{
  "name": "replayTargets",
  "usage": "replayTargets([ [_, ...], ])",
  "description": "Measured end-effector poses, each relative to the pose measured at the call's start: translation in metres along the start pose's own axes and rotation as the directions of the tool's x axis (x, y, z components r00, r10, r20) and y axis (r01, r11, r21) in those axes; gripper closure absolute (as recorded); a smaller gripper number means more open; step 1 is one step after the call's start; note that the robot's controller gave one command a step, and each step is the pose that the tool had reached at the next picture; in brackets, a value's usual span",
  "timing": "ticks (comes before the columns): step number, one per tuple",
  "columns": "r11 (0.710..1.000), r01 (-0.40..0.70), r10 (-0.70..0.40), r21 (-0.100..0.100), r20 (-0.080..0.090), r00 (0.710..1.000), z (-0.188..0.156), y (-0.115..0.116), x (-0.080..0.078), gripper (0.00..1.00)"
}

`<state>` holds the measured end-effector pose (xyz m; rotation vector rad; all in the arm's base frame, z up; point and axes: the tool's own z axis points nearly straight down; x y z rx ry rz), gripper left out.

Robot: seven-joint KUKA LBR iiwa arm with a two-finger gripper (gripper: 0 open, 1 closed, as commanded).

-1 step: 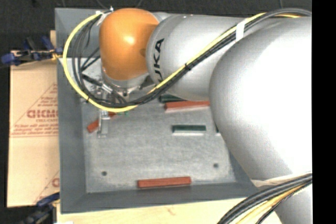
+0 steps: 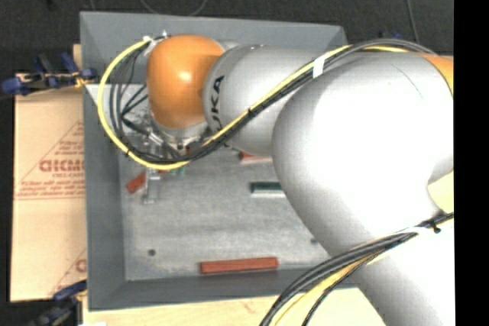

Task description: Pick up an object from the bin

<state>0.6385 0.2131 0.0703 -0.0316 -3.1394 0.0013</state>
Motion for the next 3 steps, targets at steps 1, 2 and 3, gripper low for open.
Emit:
replayTargets([
  [1, 1.0, -0.002, 0.002, -0.003, 0.005, 1.0, -0.005, 0.001, -0.001, 1.0],
  [2, 0.997, -0.075, 0.075, -0.001, 0.012, 0.997, -0.106, -0.092, 0.018, 1.0],
  [3, 0.997, -0.082, 0.082, -0.006, 0.014, 0.997, -0.184, -0.068, 0.027, 1.0],
])
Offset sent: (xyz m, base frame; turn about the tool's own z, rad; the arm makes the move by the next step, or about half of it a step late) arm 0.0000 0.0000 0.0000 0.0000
